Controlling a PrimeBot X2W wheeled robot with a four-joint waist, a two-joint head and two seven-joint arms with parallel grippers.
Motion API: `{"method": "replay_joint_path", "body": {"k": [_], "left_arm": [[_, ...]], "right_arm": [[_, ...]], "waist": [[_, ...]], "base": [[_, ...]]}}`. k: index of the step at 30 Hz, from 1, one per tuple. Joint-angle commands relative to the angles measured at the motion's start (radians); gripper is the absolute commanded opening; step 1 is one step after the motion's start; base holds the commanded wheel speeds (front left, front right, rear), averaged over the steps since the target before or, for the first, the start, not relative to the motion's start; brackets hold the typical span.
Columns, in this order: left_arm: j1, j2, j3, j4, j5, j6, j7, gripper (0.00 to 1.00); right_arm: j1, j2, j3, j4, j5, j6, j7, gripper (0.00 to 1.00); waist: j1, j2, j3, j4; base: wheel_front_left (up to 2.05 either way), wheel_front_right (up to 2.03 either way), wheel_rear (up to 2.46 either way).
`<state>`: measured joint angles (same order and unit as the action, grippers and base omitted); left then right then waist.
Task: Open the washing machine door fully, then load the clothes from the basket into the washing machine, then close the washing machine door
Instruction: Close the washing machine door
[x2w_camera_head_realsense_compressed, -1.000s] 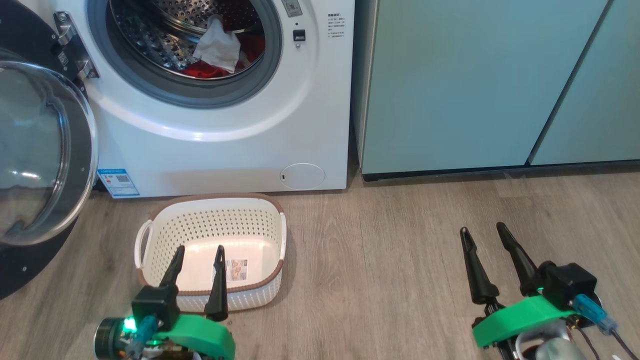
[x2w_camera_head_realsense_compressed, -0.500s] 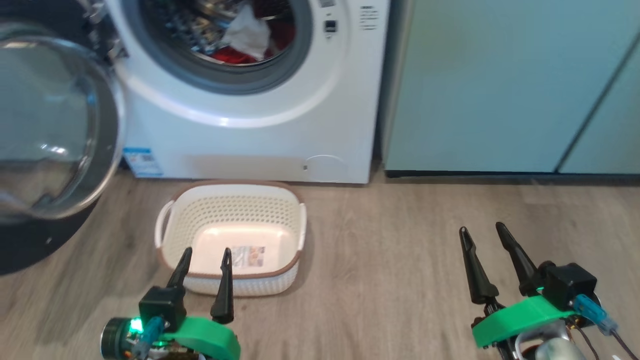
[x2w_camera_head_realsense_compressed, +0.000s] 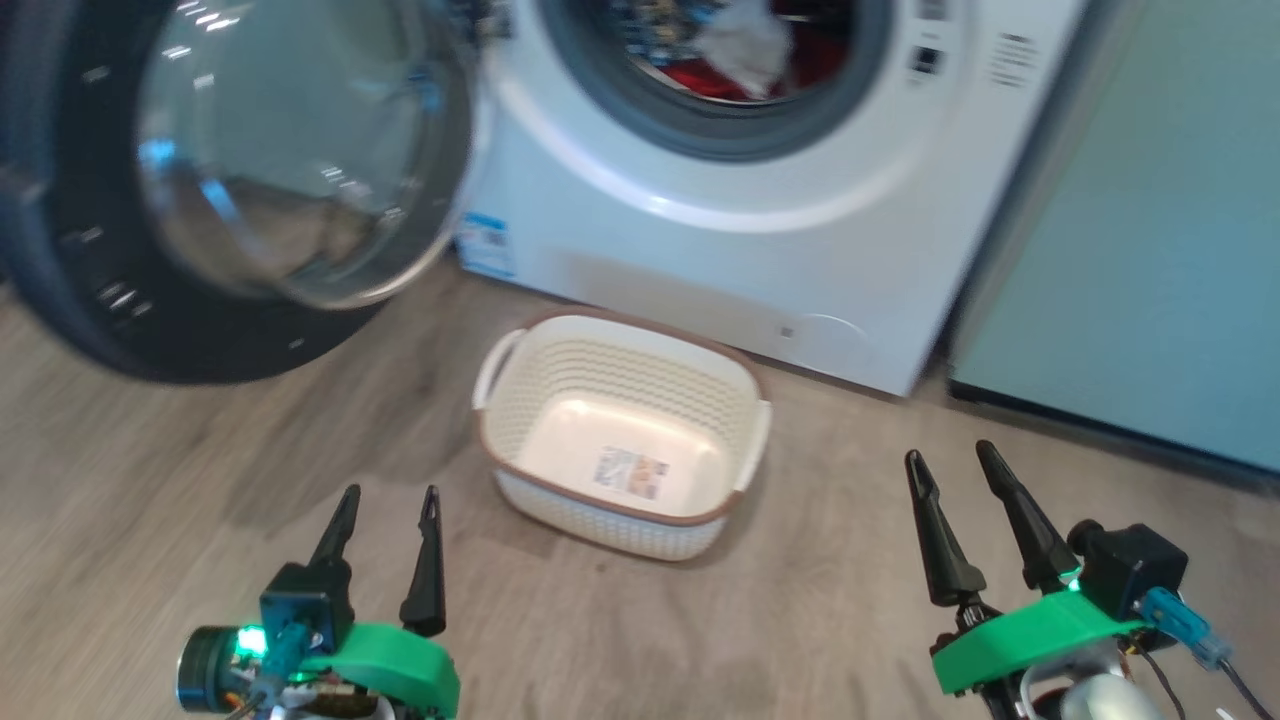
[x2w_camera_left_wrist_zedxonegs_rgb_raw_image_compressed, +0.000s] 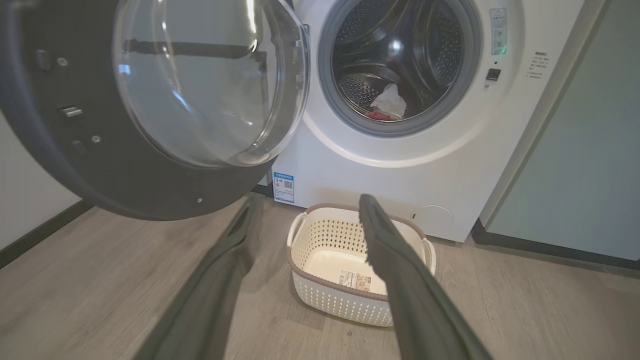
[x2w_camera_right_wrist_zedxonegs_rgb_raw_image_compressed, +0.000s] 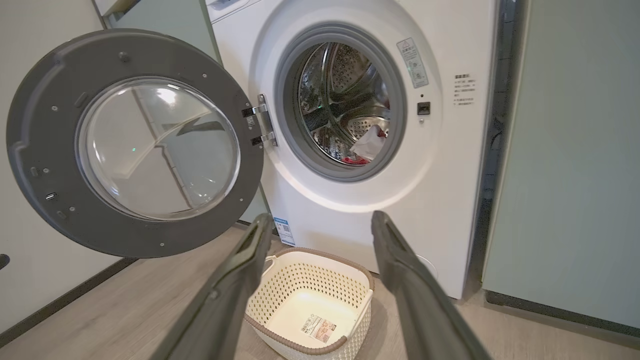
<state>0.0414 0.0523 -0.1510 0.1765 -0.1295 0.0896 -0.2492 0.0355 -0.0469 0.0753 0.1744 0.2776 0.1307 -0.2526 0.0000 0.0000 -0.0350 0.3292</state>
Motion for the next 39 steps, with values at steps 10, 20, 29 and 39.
{"method": "replay_joint_path", "body": {"k": [10,20,29,39], "left_arm": [[-0.032,-0.002,0.094,-0.074,0.021,-0.003,-0.013,1.00],[-0.003,-0.002,0.121,-0.127,0.010,0.026,-0.013,1.00],[-0.005,-0.002,0.128,-0.145,0.010,0.032,-0.013,1.00],[-0.005,-0.002,0.119,-0.142,0.014,0.029,-0.013,1.00]], "right_arm": [[-0.073,-0.003,0.077,-0.030,0.022,0.000,-0.009,1.00],[-0.143,-0.003,0.126,0.013,0.029,0.000,-0.009,1.00],[-0.148,-0.003,0.132,0.023,0.038,0.000,-0.009,1.00],[-0.138,-0.003,0.124,0.016,0.038,0.000,-0.009,1.00]], "waist": [[0.0000,0.0000,-0.001,0.170],[0.0000,0.0000,0.016,0.180],[0.0000,0.0000,0.004,0.172],[0.0000,0.0000,-0.004,0.165]], "base": [[0.00,0.00,0.00],[0.00,0.00,0.00],[0.00,0.00,0.00],[0.00,0.00,0.00]]}}
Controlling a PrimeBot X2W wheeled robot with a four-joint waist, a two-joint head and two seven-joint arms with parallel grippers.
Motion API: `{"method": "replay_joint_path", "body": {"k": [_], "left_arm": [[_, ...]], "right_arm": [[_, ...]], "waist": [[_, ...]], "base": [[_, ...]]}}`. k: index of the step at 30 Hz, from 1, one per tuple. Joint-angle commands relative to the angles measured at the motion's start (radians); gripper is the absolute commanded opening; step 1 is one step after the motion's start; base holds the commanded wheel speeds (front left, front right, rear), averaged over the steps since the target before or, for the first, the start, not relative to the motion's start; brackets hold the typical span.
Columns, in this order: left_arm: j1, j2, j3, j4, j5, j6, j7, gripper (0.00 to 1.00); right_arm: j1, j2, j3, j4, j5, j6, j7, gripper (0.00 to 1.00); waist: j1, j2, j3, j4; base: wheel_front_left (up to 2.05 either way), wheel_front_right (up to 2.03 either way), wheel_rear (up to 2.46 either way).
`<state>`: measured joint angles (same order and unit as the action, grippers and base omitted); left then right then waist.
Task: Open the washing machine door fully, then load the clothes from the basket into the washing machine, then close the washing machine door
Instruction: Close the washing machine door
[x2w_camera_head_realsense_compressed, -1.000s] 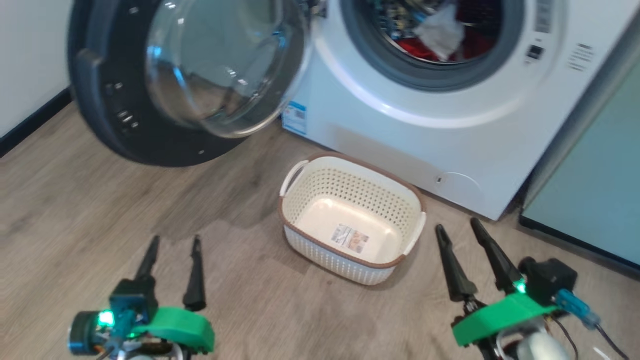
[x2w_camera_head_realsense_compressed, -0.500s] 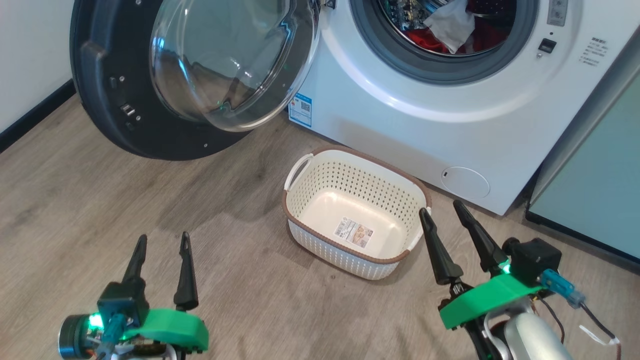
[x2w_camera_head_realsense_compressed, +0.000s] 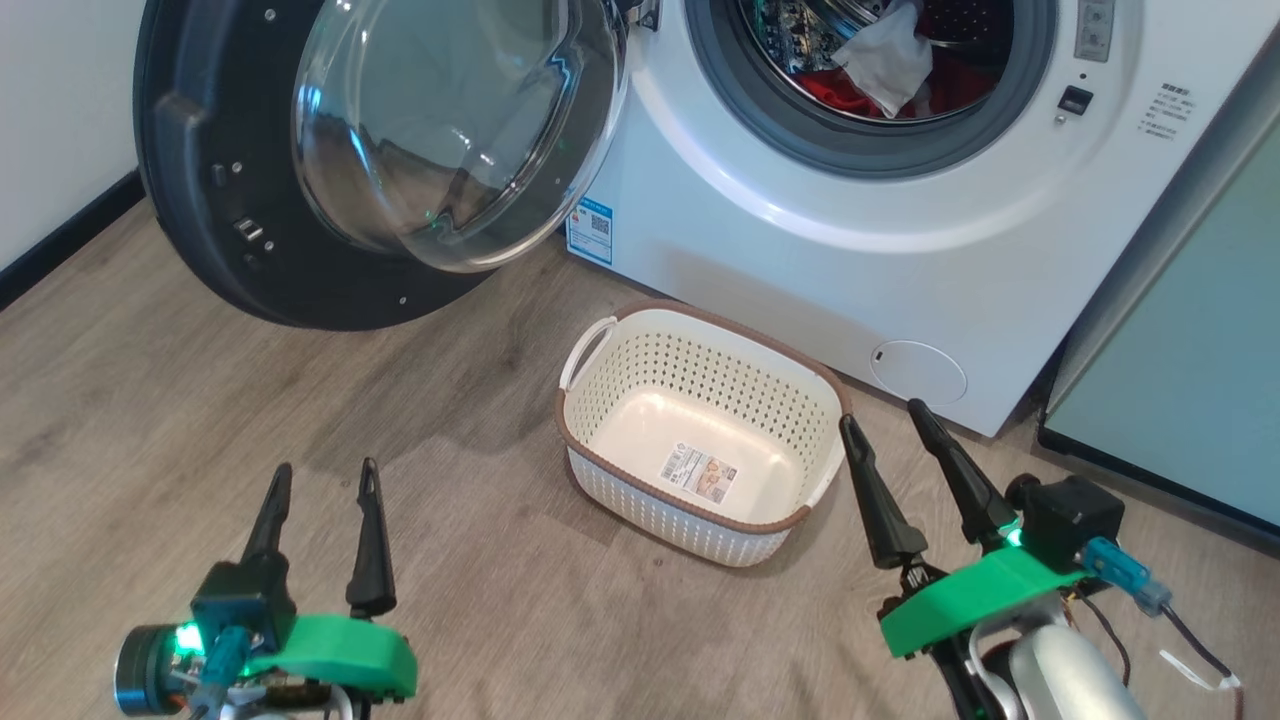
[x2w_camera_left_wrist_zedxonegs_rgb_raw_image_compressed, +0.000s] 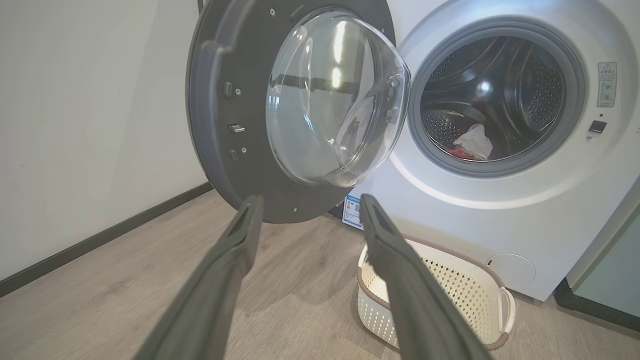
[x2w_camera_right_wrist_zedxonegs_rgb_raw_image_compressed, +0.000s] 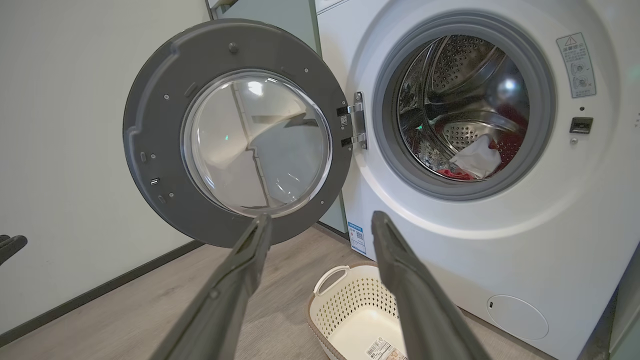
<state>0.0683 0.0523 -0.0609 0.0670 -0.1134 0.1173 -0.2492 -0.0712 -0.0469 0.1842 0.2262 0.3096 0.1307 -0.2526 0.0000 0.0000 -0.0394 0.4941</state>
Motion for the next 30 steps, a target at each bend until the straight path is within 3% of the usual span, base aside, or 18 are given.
{"method": "replay_joint_path", "body": {"k": [1,7,9,10,18,22,26,30], "left_arm": [[-0.032,-0.002,0.028,-0.032,-0.001,0.001,-0.013,1.00],[-0.033,-0.002,0.025,-0.038,0.001,0.006,-0.013,1.00],[-0.033,-0.002,0.027,-0.051,-0.001,0.010,-0.013,0.20],[-0.032,-0.002,0.028,-0.058,-0.001,0.010,-0.013,0.00],[-0.039,-0.002,0.046,-0.131,-0.012,0.013,-0.013,0.00],[-0.074,0.000,0.104,-0.185,-0.020,-0.024,-0.013,0.00],[-0.168,0.057,0.195,-0.202,-0.018,-0.082,-0.013,0.00],[-0.307,0.138,0.340,-0.176,-0.082,-0.137,-0.013,0.00]], "right_arm": [[-0.031,-0.003,0.015,-0.036,0.006,0.000,-0.009,1.00],[-0.031,-0.003,0.018,-0.039,0.004,0.000,-0.009,1.00],[-0.032,-0.003,0.022,-0.039,-0.004,0.000,-0.009,1.00],[-0.033,-0.003,0.025,-0.041,-0.007,0.000,-0.009,1.00],[-0.020,-0.003,0.021,-0.064,-0.027,0.000,-0.009,1.00],[-0.011,-0.003,0.019,-0.069,-0.062,0.000,-0.009,1.00],[-0.015,-0.008,0.008,-0.088,-0.105,0.000,-0.003,1.00],[-0.043,-0.027,0.038,-0.136,-0.136,0.000,0.024,1.00]], "waist": [[0.0000,0.0000,0.001,0.001],[0.0000,0.0000,0.005,0.004],[0.0000,0.0000,0.007,0.006],[0.0000,0.0000,0.009,0.007],[0.0000,0.0000,0.034,0.026],[0.0000,0.0000,0.079,0.035],[0.0000,0.0000,0.141,0.037],[0.0000,0.0000,0.219,-0.007]], "base": [[0.00,0.00,0.00],[0.00,0.00,0.00],[0.00,0.00,0.00],[0.00,0.00,0.00],[0.00,0.00,0.00],[0.00,0.00,0.00],[0.00,0.00,0.00],[0.00,0.00,0.00]]}}
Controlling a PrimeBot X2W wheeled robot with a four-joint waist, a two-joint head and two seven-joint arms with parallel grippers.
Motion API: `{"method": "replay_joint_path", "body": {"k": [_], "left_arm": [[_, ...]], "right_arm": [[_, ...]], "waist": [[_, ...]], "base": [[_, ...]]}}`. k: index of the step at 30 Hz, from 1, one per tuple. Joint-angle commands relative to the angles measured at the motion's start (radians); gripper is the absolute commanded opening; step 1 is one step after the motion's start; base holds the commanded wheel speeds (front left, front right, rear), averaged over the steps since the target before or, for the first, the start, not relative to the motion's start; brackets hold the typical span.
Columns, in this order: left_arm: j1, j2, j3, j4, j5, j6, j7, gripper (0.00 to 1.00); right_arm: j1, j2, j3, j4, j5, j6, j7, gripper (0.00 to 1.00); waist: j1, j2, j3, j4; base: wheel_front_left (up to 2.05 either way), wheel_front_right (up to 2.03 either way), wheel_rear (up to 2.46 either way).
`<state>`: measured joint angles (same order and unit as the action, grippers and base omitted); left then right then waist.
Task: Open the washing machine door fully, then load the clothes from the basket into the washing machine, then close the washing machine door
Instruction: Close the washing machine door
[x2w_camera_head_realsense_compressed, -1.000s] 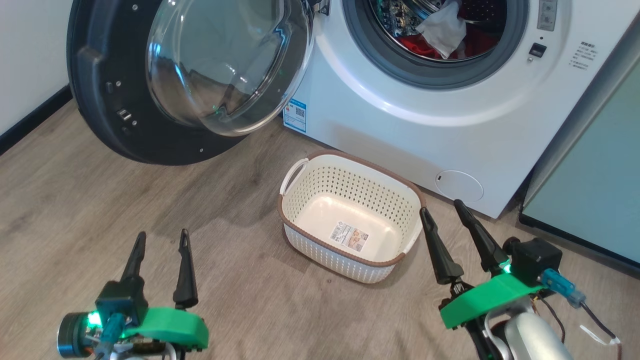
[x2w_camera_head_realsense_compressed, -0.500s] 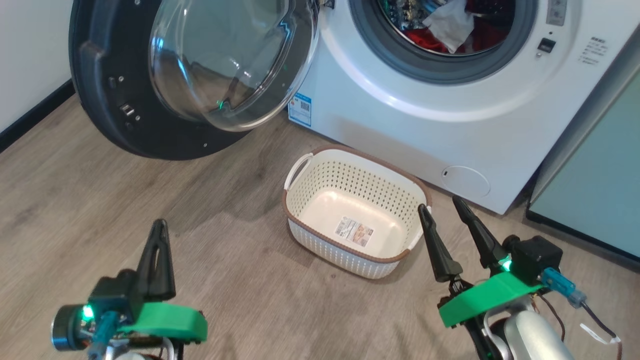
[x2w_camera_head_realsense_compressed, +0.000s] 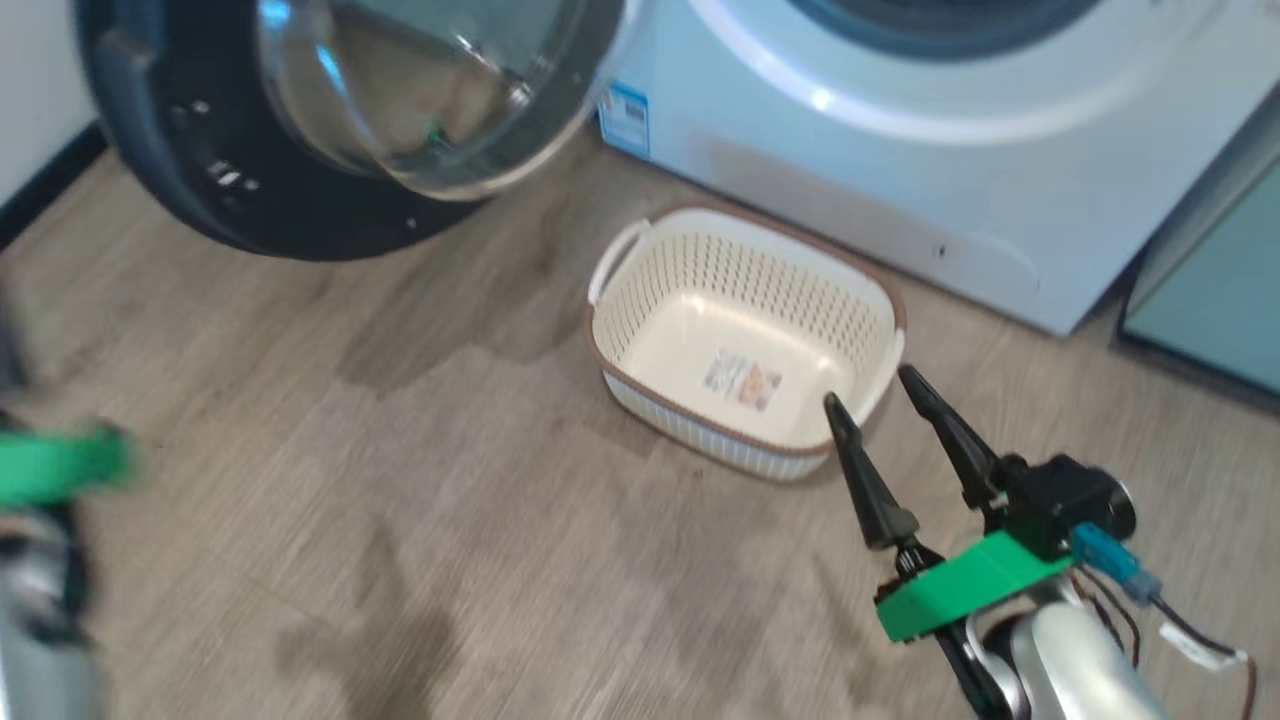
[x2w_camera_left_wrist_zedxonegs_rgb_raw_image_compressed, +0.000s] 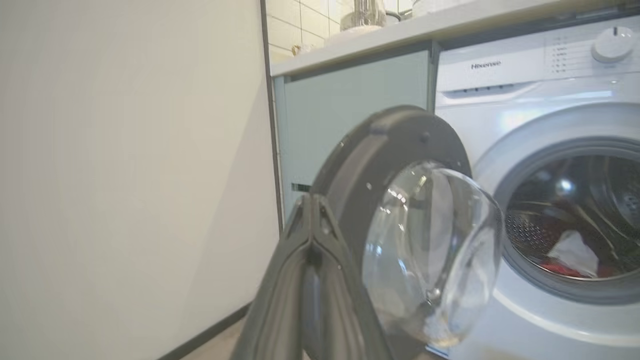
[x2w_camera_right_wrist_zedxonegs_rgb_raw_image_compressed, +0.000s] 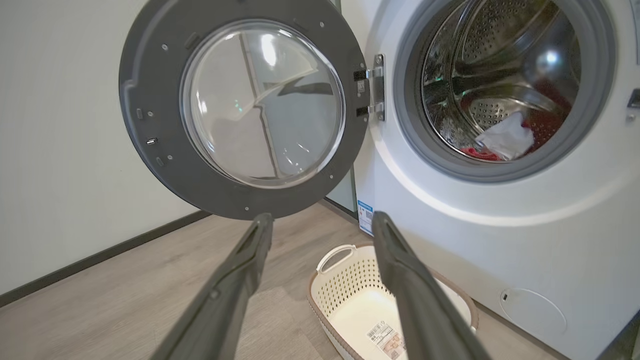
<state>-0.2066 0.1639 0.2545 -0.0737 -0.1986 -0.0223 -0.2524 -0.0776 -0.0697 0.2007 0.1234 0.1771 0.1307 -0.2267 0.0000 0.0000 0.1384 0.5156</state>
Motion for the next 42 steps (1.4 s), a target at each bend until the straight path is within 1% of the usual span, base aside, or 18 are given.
{"method": "replay_joint_path", "body": {"k": [1,3,5,6,8,11,12,17,21,25,26,27,30,33,36,42], "left_arm": [[-0.072,0.050,0.062,-0.014,-0.020,-0.013,-0.009,0.00],[-0.151,0.097,0.124,0.052,-0.056,-0.032,-0.009,0.00],[-0.237,0.138,0.183,0.161,-0.108,-0.041,-0.009,0.00],[-0.277,0.171,0.202,0.225,-0.121,-0.046,-0.009,0.00],[-0.355,0.243,0.220,0.344,-0.120,-0.053,-0.009,0.00],[-0.467,0.321,0.238,0.528,-0.133,-0.055,-0.007,0.00],[-0.504,0.340,0.243,0.588,-0.143,-0.053,0.001,0.00],[-0.665,0.412,0.297,0.843,-0.206,-0.014,0.056,0.00],[-0.770,0.446,0.370,0.993,-0.289,0.021,0.109,0.00],[-0.845,0.466,0.443,1.108,-0.377,0.044,0.172,0.00],[-0.856,0.470,0.455,1.136,-0.389,0.062,0.193,0.00],[-0.856,0.470,0.455,1.136,-0.389,0.062,0.193,0.00],[-0.883,0.474,0.489,1.200,-0.428,0.098,0.237,0.00],[-0.898,0.471,0.508,1.240,-0.455,0.107,0.275,0.00],[-0.906,0.466,0.522,1.257,-0.477,0.095,0.287,0.00],[-0.928,0.438,0.538,1.279,-0.521,0.041,0.336,0.00]], "right_arm": [[-0.042,-0.008,0.030,-0.044,-0.006,0.000,0.005,1.00],[-0.055,-0.019,0.044,-0.060,-0.008,0.000,0.014,1.00],[-0.066,-0.028,0.056,-0.070,-0.009,0.000,0.022,1.00],[-0.072,-0.031,0.062,-0.074,-0.009,0.000,0.026,1.00],[-0.083,-0.039,0.069,-0.083,-0.008,0.000,0.032,1.00],[-0.099,-0.052,0.077,-0.095,-0.008,0.000,0.040,1.00],[-0.103,-0.056,0.080,-0.098,-0.008,0.000,0.043,1.00],[-0.116,-0.071,0.092,-0.117,-0.007,0.000,0.054,1.00],[-0.126,-0.079,0.101,-0.128,-0.008,0.000,0.058,1.00],[-0.131,-0.076,0.101,-0.127,-0.006,0.000,0.053,1.00],[-0.130,-0.075,0.103,-0.125,-0.006,0.000,0.051,1.00],[-0.130,-0.075,0.103,-0.125,-0.006,0.000,0.051,1.00],[-0.129,-0.073,0.106,-0.119,-0.005,0.000,0.047,1.00],[-0.130,-0.071,0.104,-0.116,-0.004,0.000,0.045,1.00],[-0.132,-0.070,0.102,-0.114,-0.004,0.000,0.045,1.00],[-0.133,-0.066,0.100,-0.110,-0.008,0.000,0.043,1.00]], "waist": [[0.0000,0.0000,0.058,-0.039],[0.0000,0.0000,0.086,-0.059],[0.0000,0.0000,0.107,-0.080],[0.0000,0.0000,0.117,-0.091],[0.0000,0.0000,0.135,-0.112],[0.0000,0.0000,0.161,-0.142],[0.0000,0.0000,0.168,-0.152],[0.0000,0.0000,0.199,-0.200],[0.0000,0.0000,0.223,-0.231],[0.0000,0.0000,0.230,-0.252],[0.0000,0.0000,0.229,-0.255],[0.0000,0.0000,0.229,-0.255],[0.0000,0.0000,0.224,-0.263],[0.0000,0.0000,0.219,-0.267],[0.0000,0.0000,0.217,-0.268],[0.0000,0.0000,0.218,-0.265]], "base": [[0.00,0.00,0.00],[0.00,0.00,0.00],[0.00,0.00,0.00],[0.00,0.00,0.00],[0.00,0.00,0.00],[0.00,0.00,0.00],[0.00,0.00,0.00],[0.00,0.00,0.00],[0.00,0.00,0.00],[0.00,0.00,0.00],[0.00,0.00,0.00],[0.00,0.00,0.00],[0.00,0.00,0.00],[0.00,0.00,0.00],[0.00,0.00,0.00],[0.00,0.00,0.00]]}}
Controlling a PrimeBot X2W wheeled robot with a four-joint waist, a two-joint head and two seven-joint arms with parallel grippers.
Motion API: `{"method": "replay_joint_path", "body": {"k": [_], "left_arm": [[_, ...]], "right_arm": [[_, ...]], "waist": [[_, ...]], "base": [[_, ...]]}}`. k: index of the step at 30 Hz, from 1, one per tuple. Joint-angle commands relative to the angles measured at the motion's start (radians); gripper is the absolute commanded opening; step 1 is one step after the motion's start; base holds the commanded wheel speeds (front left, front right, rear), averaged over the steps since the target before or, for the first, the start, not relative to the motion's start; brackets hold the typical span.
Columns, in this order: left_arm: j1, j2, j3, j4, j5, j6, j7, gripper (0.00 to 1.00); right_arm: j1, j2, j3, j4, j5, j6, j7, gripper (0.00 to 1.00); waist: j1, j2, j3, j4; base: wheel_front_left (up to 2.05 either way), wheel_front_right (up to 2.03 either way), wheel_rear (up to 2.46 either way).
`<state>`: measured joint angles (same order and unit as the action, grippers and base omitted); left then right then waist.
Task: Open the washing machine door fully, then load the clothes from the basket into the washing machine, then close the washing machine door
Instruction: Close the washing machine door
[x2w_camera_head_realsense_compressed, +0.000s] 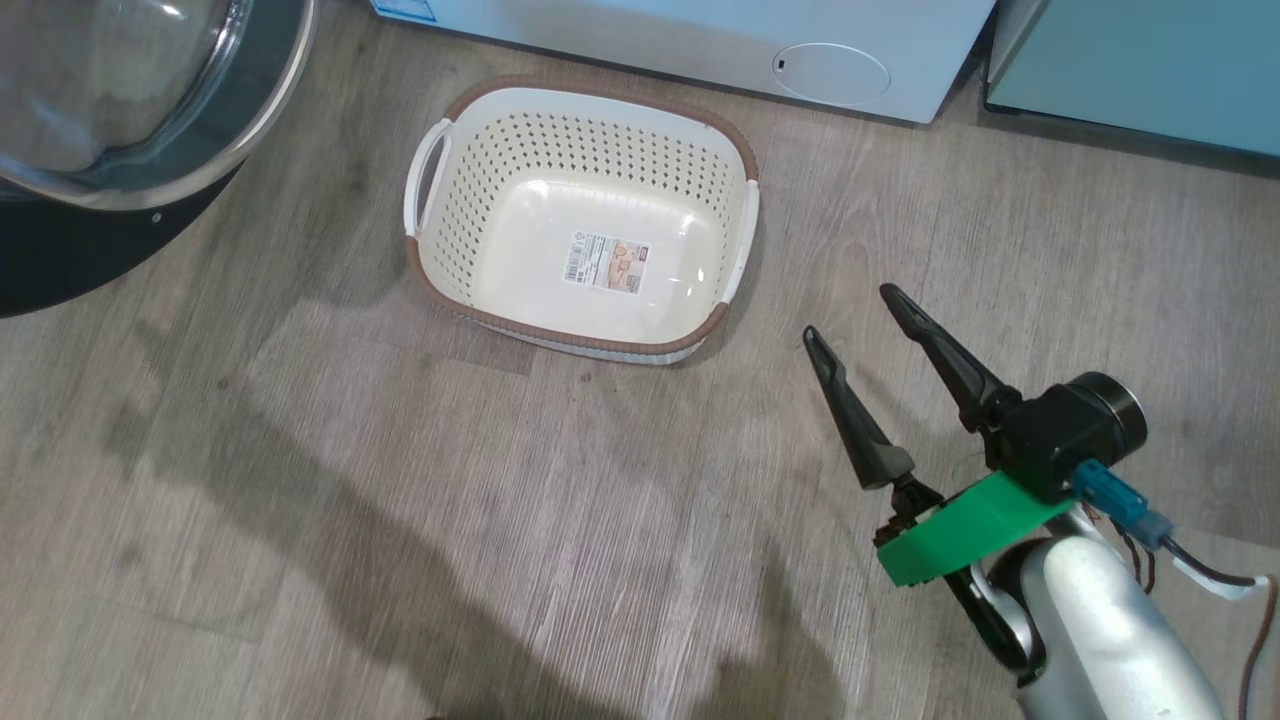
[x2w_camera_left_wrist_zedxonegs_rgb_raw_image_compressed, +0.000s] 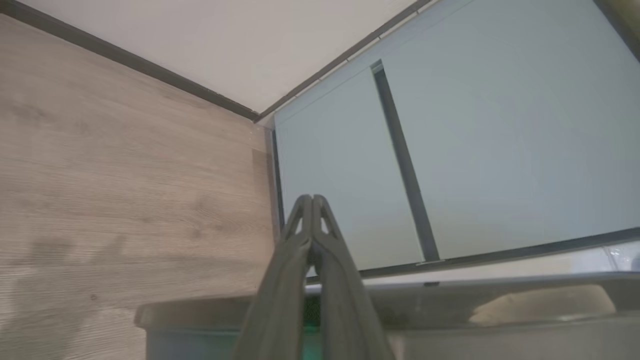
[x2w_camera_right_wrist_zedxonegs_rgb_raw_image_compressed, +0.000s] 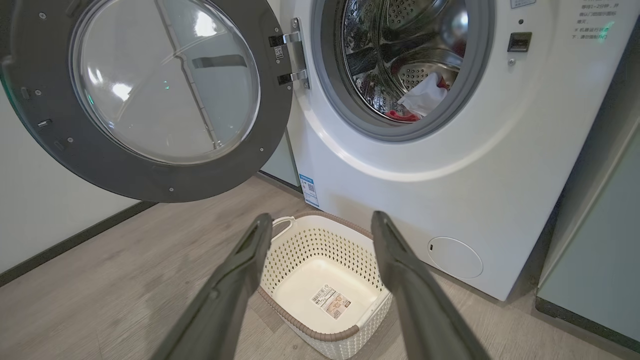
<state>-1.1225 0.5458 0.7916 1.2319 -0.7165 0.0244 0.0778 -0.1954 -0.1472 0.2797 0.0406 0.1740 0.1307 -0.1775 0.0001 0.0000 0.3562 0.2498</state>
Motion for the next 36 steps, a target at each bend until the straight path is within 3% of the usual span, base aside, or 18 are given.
{"method": "replay_joint_path", "body": {"k": [1,12,20,29,36], "left_arm": [[-0.016,0.052,0.004,-0.025,-0.010,-0.012,0.013,0.00],[-0.021,0.024,-0.006,-0.002,-0.039,-0.069,0.102,0.00],[0.007,-0.016,-0.021,0.003,-0.063,-0.132,0.193,0.00],[0.060,-0.049,-0.045,-0.018,-0.094,-0.153,0.310,0.00],[0.143,-0.116,-0.096,-0.164,-0.163,-0.155,0.438,0.00]], "right_arm": [[-0.015,0.012,0.021,-0.026,-0.006,0.000,-0.007,1.00],[-0.016,0.023,0.022,-0.003,-0.008,0.000,-0.017,1.00],[-0.005,0.038,0.024,0.037,0.007,0.000,-0.035,1.00],[0.007,0.056,0.024,0.074,0.025,0.000,-0.054,1.00],[0.027,0.072,0.016,0.103,0.035,0.000,-0.069,1.00]], "waist": [[-0.0001,0.0000,0.000,0.001],[-0.0001,0.0000,-0.030,0.001],[-0.0001,0.0000,-0.090,0.003],[-0.0001,0.0000,-0.153,-0.003],[-0.0001,0.0000,-0.204,-0.002]], "base": [[0.00,0.00,0.00],[0.00,0.00,0.00],[0.00,0.00,0.00],[0.00,0.00,0.00],[0.00,0.00,0.00]]}}
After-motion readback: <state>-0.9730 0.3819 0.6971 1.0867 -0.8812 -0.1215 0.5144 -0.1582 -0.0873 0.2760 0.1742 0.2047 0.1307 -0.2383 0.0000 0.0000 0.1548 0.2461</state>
